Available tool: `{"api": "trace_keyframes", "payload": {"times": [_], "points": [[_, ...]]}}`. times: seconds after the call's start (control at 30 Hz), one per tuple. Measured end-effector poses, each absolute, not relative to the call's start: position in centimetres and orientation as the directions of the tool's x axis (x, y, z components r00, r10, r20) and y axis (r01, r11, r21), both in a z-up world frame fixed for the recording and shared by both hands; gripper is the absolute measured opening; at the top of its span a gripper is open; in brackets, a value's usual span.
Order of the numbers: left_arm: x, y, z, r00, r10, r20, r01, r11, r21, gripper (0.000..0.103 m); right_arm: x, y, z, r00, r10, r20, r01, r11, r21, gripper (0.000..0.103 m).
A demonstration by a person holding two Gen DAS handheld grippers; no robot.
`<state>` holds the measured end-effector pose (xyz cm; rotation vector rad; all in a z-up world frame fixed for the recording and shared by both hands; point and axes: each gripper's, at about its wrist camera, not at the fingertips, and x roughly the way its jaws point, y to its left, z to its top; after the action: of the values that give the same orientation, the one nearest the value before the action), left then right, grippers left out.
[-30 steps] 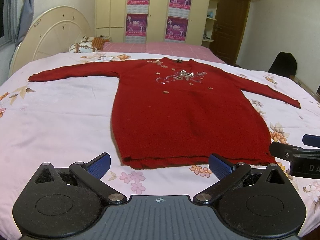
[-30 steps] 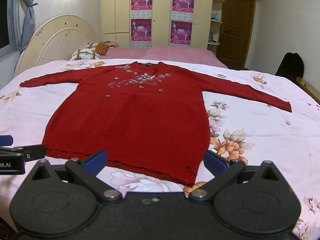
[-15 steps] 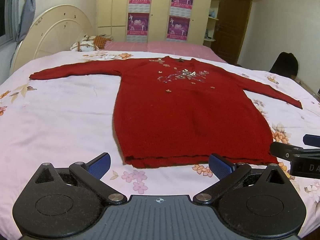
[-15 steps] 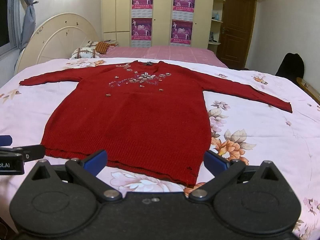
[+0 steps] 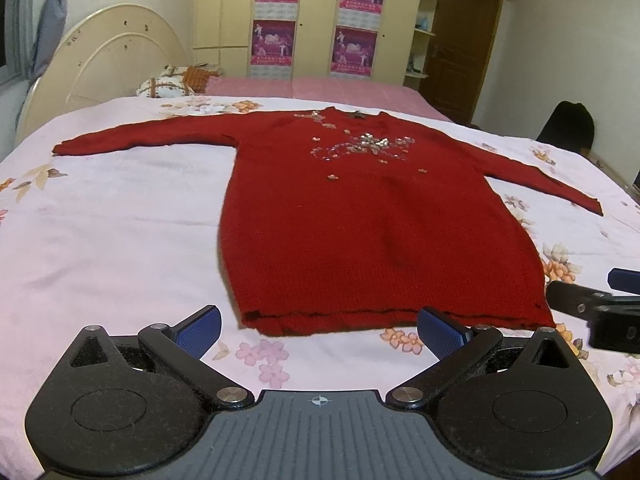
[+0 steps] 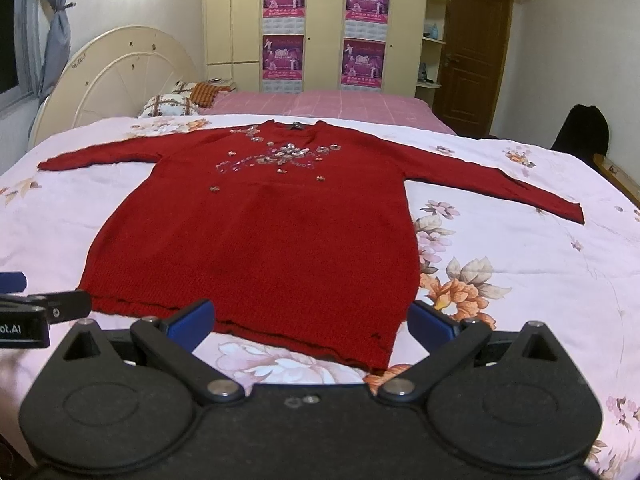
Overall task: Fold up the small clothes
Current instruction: 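Grasp the red sweater's sleeve cuff with the right gripper and lift it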
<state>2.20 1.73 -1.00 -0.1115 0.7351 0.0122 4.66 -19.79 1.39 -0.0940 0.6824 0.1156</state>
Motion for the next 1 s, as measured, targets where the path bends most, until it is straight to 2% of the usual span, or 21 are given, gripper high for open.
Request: {"api": "trace_keyframes", "payload": {"times": [0.13, 0.27, 0.4, 0.53, 0.57, 0.6, 0.63, 0.67, 0.7, 0.73, 0.8, 0.93, 1.0], "points": [[7.1, 2.8, -0.3, 0.718, -0.044, -0.694, -0.014, 0.997, -0.078, 0.103, 5.4, -22.1, 2.0, 0.789, 0.07, -0.611, -0.102, 0.995, -0.017, 0.102], [11.8, 4.7, 0.8, 0.754, -0.047, -0.655, -0.033, 0.993, -0.11, 0.103, 8.0, -27.3, 3.1, 0.812, 0.037, -0.583, 0.001, 0.998, 0.065, 0.101], [15.1, 5.2, 0.9, 0.82, -0.036, -0.572, -0.037, 0.993, -0.115, 0.103, 11.8, -34.1, 3.5, 0.828, -0.041, -0.559, 0.14, 0.981, 0.135, 0.1], [18.9, 6.3, 0.0, 0.821, 0.003, -0.571, -0.112, 0.981, -0.156, 0.103, 15.4, -41.4, 3.3, 0.848, -0.084, -0.524, 0.249, 0.935, 0.254, 0.097], [19.9, 6.7, -0.3, 0.819, 0.006, -0.574, -0.126, 0.977, -0.171, 0.103, 16.6, -43.4, 3.2, 0.853, -0.094, -0.514, 0.273, 0.919, 0.286, 0.087], [20.8, 7.1, -0.7, 0.818, 0.01, -0.575, -0.139, 0.974, -0.181, 0.103, 17.8, -45.4, 2.9, 0.857, -0.099, -0.505, 0.295, 0.899, 0.324, 0.053], [21.7, 7.4, -1.1, 0.819, 0.024, -0.573, -0.158, 0.97, -0.184, 0.103, 18.9, -46.9, 2.4, 0.853, -0.106, -0.511, 0.321, 0.879, 0.353, 0.038], [22.6, 7.7, -1.5, 0.819, 0.035, -0.573, -0.173, 0.967, -0.188, 0.103, 20.3, -48.9, 1.9, 0.847, -0.119, -0.518, 0.357, 0.849, 0.39, 0.036], [23.3, 8.0, -1.9, 0.817, 0.046, -0.575, -0.186, 0.965, -0.187, 0.103, 21.6, -51.0, 1.2, 0.85, -0.123, -0.511, 0.381, 0.815, 0.437, 0.043], [24.0, 8.3, -2.2, 0.814, 0.064, -0.577, -0.201, 0.964, -0.176, 0.103, 22.6, -52.4, 0.5, 0.853, -0.132, -0.504, 0.397, 0.792, 0.464, 0.044], [25.6, 8.6, -3.4, 0.807, 0.097, -0.582, -0.217, 0.966, -0.141, 0.103, 25.1, -55.4, -1.4, 0.848, -0.151, -0.509, 0.447, 0.719, 0.532, 0.067], [27.9, 9.5, -5.3, 0.795, 0.176, -0.58, -0.262, 0.963, -0.067, 0.103, 28.7, -59.9, -4.8, 0.837, -0.167, -0.521, 0.503, 0.609, 0.613, 0.064], [29.2, 10.0, -6.5, 0.757, 0.181, -0.628, -0.282, 0.957, -0.064, 0.103, 30.3, -61.6, -6.5, 0.831, -0.162, -0.532, 0.519, 0.569, 0.638, 0.063]]}}
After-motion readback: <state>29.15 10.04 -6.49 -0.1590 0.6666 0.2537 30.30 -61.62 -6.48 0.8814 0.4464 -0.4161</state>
